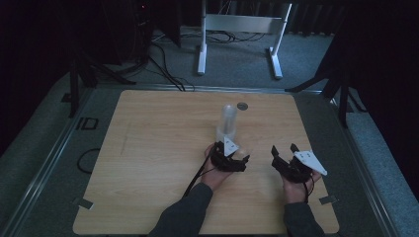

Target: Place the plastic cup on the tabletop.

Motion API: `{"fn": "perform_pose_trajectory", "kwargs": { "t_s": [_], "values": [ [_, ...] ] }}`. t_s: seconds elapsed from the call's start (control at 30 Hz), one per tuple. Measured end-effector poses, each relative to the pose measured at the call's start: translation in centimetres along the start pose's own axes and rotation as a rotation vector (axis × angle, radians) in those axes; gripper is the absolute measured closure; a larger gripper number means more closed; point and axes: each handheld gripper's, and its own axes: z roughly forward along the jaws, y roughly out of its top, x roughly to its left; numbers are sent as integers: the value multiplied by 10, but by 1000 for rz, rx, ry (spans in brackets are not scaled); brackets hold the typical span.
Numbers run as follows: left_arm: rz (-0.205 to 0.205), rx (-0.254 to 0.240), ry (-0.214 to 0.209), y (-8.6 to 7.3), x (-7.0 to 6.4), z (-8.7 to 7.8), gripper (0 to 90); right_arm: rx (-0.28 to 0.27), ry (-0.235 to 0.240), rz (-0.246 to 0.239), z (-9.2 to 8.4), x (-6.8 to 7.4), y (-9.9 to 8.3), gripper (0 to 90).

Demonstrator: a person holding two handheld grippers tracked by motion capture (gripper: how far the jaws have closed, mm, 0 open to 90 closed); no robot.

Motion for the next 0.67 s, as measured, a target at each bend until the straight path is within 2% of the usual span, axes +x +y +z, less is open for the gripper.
{"fn": "perform_pose_trajectory", "kwargs": {
  "t_s": [0.27, 0.67],
  "values": [
    [3, -4, -16, -8, -1, -14, 149, 3, -1, 1, 0, 0, 0, 274],
    [-20, -11, -18, -12, 1, -20, 150, 2, -4, 3, 0, -2, 0, 274]
  ]
}}
